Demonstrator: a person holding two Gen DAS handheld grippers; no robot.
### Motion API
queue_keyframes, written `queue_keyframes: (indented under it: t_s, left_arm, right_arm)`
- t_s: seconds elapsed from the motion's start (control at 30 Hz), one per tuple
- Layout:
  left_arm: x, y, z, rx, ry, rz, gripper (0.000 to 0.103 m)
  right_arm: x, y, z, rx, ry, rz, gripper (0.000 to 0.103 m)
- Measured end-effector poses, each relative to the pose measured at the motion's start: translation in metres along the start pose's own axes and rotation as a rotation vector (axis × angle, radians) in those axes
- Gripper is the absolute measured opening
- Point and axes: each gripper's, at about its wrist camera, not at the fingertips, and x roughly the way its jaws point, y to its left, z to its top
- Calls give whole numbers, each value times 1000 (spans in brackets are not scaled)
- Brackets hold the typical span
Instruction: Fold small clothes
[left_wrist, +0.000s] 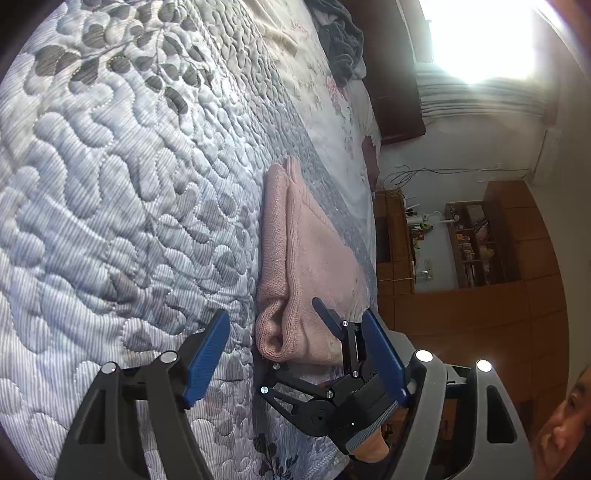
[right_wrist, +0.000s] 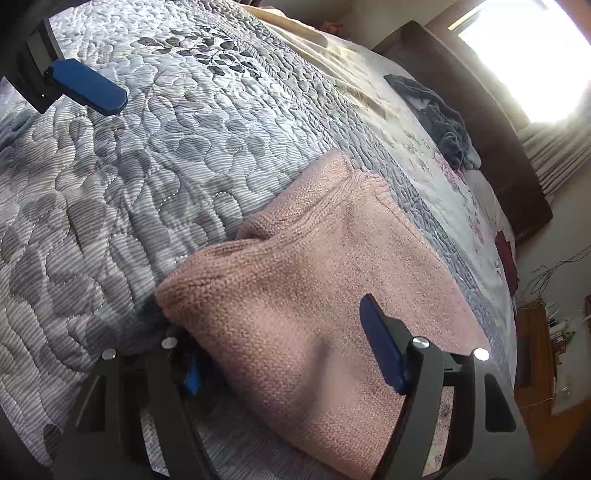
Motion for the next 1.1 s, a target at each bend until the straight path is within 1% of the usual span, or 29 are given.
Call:
queue_keyframes:
  t_s: [0.03,0.1,0.27,0.33,0.47,0.53,0.6,0.7,0.87,0.97,1.0,1.03,1.07,1.1]
  left_arm:
    - [3,0,4,-1,8,1,76]
    - [12,1,13,-13,37,-9,77]
    - [43,0,37,-43,97,-10,78]
    - [60,-2,46,-47,132,-11,80]
    - [100,-3,62,-63,199,20,80]
    - [119,-9,72,-54,212,34,81]
    - [136,-16,83,-28,223,58,81]
    - [162,-23,99,-4,263,100,81]
    - [190,-32,117,26,306,186,81]
    - [199,-43,123,79,313,248,73]
    - [202,-45,125,90,320,273,61]
    - [204,-46,126,97,328,298,47]
    - [206,-46,128,99,331,320,42]
    - [208,-46,129,96,331,326,38]
  right_arm:
    - [1,0,1,8,1,3,61]
    - [3,-2,2,25,11,16,35]
    - [-3,-16,3,92,1,38,20]
    - [-7,-22,3,111,-5,45,19]
    - [-9,-26,5,132,-7,59,18]
    - [-10,-28,5,141,-12,62,18]
    - [-13,-31,6,154,-17,67,18]
    - [-19,-36,6,171,-32,70,18]
    - [-24,-43,8,199,-48,81,18]
    - [-25,-43,7,215,-53,89,18]
    - [-25,-43,7,221,-55,91,18]
    - [-25,-43,6,226,-56,94,18]
    - [-26,-44,5,230,-58,96,18]
    - [-26,-44,4,236,-60,100,18]
